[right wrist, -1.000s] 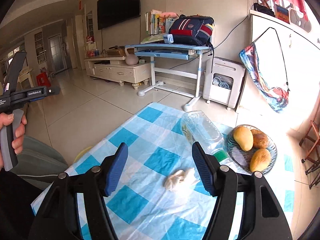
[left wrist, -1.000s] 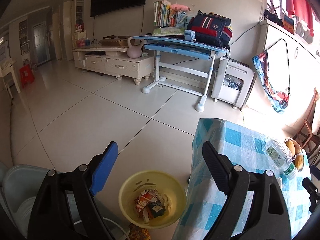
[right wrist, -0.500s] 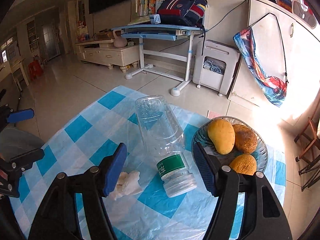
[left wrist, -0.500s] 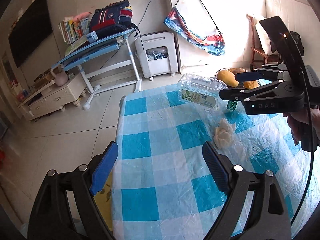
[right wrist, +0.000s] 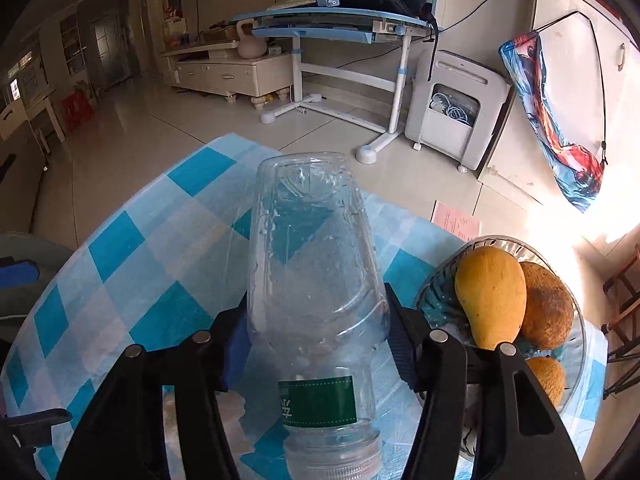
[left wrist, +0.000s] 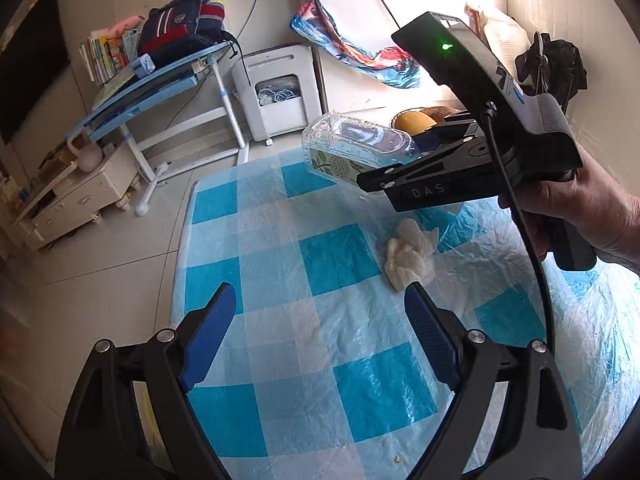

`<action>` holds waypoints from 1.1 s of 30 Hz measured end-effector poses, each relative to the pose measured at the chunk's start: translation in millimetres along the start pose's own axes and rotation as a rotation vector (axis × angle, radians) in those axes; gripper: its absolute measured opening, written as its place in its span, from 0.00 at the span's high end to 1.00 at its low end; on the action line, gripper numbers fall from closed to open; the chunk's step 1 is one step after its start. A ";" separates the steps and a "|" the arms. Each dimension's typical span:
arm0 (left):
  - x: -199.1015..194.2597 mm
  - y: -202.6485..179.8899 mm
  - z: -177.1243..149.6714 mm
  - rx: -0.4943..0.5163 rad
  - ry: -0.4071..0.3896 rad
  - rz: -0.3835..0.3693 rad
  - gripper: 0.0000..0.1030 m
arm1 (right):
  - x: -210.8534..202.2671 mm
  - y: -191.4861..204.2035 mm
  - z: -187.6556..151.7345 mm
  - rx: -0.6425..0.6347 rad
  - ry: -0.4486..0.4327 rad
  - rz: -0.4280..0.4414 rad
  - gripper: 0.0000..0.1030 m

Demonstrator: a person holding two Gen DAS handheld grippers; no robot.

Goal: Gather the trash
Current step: 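Grasp the clear water bottle with the right gripper while the left gripper grasps the tissue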

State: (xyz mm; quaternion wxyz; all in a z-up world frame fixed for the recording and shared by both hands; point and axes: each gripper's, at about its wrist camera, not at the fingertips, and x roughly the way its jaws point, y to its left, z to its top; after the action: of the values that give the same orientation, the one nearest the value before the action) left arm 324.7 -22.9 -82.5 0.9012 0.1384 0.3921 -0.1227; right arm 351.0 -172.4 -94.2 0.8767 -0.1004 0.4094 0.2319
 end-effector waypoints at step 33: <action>68.0 -57.9 38.7 0.050 0.090 -0.036 0.41 | -100.8 -1.5 -132.9 0.131 0.011 0.045 0.39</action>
State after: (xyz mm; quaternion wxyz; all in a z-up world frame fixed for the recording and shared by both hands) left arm 376.6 -97.9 -116.4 0.8765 0.1589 0.4315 -0.1424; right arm 206.4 -255.1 -102.8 0.8737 -0.0348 0.4307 0.2235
